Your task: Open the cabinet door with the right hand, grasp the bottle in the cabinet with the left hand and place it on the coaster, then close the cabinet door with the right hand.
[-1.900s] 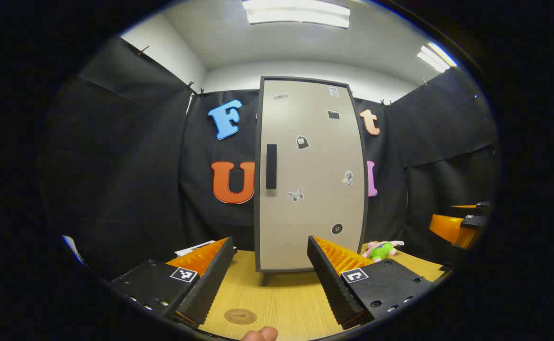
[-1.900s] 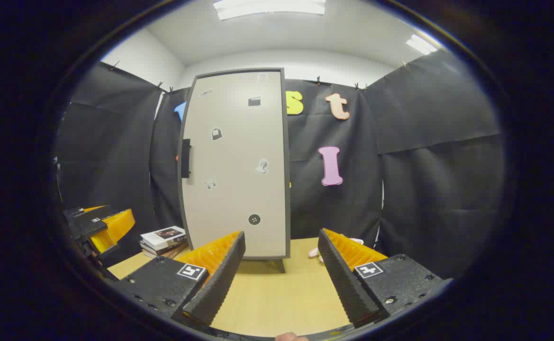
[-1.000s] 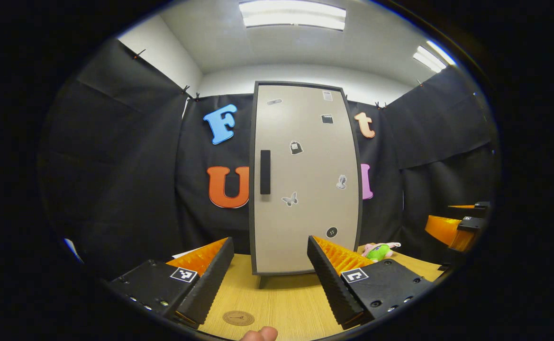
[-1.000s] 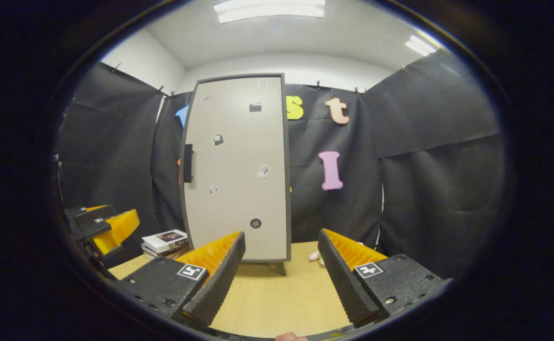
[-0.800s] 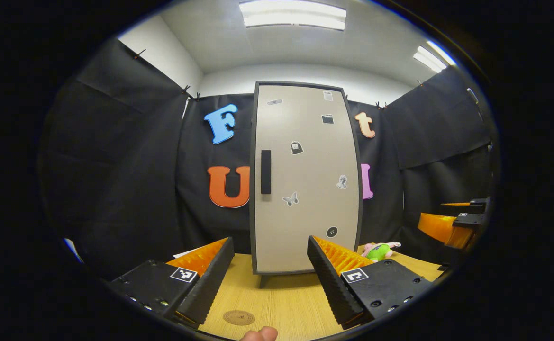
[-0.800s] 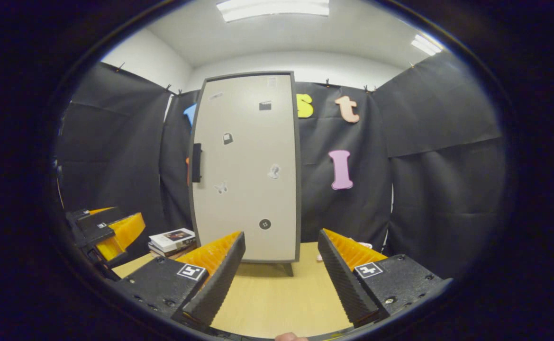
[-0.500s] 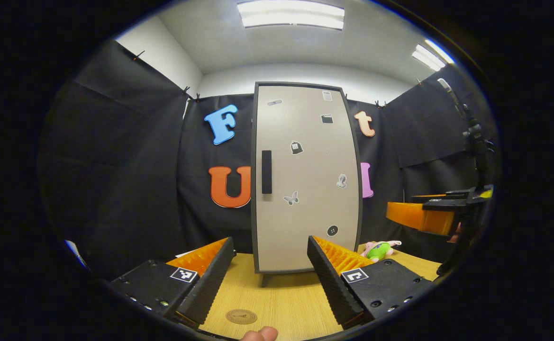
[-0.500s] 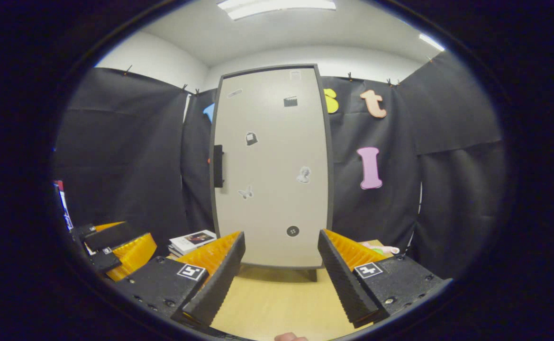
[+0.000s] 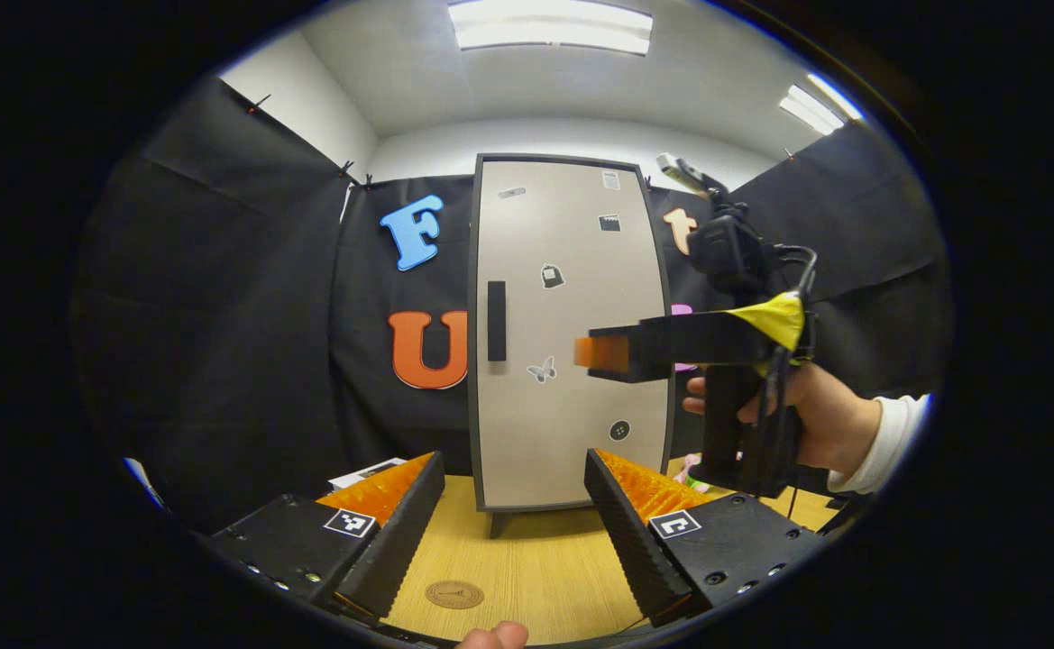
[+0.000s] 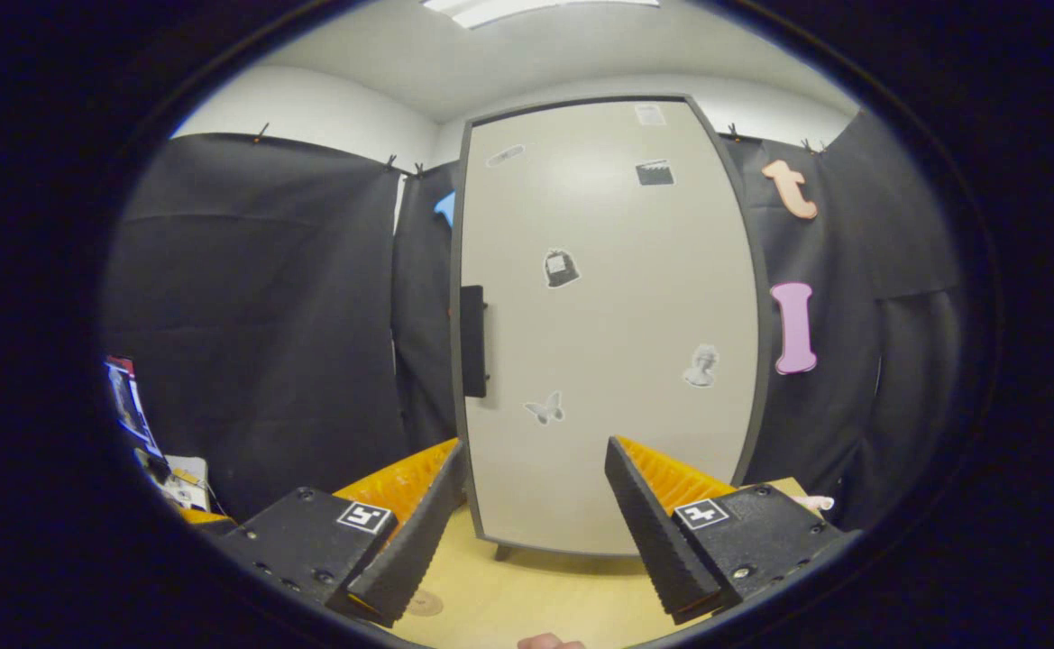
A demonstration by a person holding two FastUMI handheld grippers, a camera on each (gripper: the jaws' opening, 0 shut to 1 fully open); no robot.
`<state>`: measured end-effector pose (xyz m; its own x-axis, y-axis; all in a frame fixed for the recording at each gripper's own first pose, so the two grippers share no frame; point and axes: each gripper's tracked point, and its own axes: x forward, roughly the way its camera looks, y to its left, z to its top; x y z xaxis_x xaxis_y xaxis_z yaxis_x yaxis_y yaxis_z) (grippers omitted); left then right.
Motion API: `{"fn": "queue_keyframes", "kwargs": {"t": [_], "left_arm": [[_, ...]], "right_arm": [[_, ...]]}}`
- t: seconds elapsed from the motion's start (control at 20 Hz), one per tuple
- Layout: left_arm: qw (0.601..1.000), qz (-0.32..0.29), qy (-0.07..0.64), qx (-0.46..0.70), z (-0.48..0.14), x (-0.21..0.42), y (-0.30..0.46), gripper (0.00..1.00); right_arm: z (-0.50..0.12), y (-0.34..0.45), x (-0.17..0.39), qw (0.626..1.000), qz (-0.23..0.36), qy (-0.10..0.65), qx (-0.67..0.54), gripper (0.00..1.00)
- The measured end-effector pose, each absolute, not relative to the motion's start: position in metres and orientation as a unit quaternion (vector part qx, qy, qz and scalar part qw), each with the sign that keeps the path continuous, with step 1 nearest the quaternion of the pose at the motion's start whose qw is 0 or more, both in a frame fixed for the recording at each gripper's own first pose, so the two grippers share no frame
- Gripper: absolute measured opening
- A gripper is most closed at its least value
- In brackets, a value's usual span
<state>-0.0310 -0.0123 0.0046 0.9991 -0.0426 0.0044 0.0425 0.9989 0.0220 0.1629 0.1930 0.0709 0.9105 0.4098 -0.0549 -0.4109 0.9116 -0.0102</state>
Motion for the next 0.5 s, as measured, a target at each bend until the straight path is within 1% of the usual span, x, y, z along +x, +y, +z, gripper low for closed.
{"fn": "queue_keyframes", "kwargs": {"t": [0.05,0.45,0.5], "left_arm": [[1.000,-0.020,-0.002,0.012,0.004,-0.032,-0.011,0.94],[1.000,-0.008,-0.001,0.016,0.006,-0.032,0.005,0.94],[1.000,-0.006,-0.001,0.016,0.006,-0.031,0.007,0.94]], "right_arm": [[0.071,0.205,0.173,0.976,0.215,0.026,-0.012,0.94],[0.088,0.271,0.258,0.974,0.221,0.026,-0.049,0.94],[0.090,0.280,0.265,0.973,0.222,0.023,-0.056,0.99]]}}
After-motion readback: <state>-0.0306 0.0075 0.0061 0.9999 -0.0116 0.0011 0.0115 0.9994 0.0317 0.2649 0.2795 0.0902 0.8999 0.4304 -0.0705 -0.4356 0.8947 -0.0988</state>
